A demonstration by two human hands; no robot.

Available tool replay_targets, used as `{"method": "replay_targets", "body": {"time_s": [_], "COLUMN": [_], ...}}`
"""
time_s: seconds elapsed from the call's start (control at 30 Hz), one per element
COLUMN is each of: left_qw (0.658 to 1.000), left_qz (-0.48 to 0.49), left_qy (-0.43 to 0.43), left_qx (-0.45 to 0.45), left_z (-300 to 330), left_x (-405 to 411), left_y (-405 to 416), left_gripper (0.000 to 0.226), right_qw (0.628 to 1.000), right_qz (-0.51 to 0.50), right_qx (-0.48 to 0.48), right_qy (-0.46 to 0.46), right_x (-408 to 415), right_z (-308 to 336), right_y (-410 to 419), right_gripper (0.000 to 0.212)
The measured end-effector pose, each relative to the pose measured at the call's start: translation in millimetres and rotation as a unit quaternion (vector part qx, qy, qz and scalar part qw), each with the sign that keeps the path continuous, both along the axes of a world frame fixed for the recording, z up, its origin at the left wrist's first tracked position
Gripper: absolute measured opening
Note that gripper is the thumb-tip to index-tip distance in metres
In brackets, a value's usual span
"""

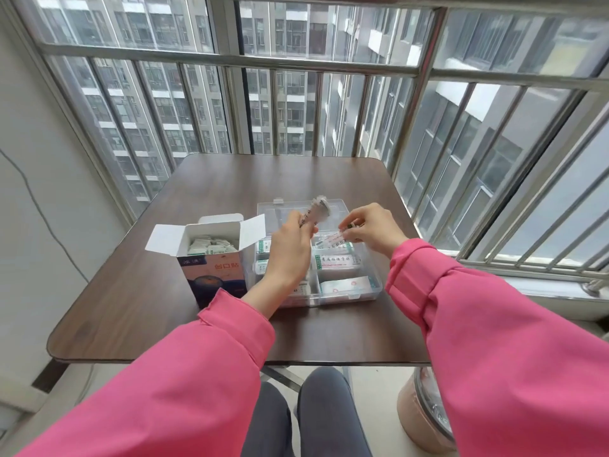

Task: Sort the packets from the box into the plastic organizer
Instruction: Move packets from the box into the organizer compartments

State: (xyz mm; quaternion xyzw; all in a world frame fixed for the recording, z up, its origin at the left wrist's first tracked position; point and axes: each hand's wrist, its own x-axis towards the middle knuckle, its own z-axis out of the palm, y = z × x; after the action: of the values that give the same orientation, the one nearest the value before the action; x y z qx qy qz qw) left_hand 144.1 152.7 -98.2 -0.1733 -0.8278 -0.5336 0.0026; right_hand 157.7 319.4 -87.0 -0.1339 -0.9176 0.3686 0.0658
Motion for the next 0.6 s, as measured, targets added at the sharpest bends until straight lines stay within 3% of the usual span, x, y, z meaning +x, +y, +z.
{"method": "replay_targets", "body": {"time_s": [0.47, 0.6], "left_qw": [1.0, 0.996], "left_qz": [0.015, 0.003], "left_qy": [-0.013, -0.053], "left_qx": [-0.018, 0.076], "left_z": [-11, -7], "left_x": [-13, -15], "left_y": [6, 5], "left_gripper": [0.021, 0.019], "right_qw": [0.981, 0.972], "right_qz": [0.051, 0.061], "right_qx": [0.179, 0.222], "right_qy": [-0.055, -0.051], "right_x": [-13, -10], "right_z": [-12, -11], "right_y": [-15, -17], "right_gripper": [0.016, 0.018]}}
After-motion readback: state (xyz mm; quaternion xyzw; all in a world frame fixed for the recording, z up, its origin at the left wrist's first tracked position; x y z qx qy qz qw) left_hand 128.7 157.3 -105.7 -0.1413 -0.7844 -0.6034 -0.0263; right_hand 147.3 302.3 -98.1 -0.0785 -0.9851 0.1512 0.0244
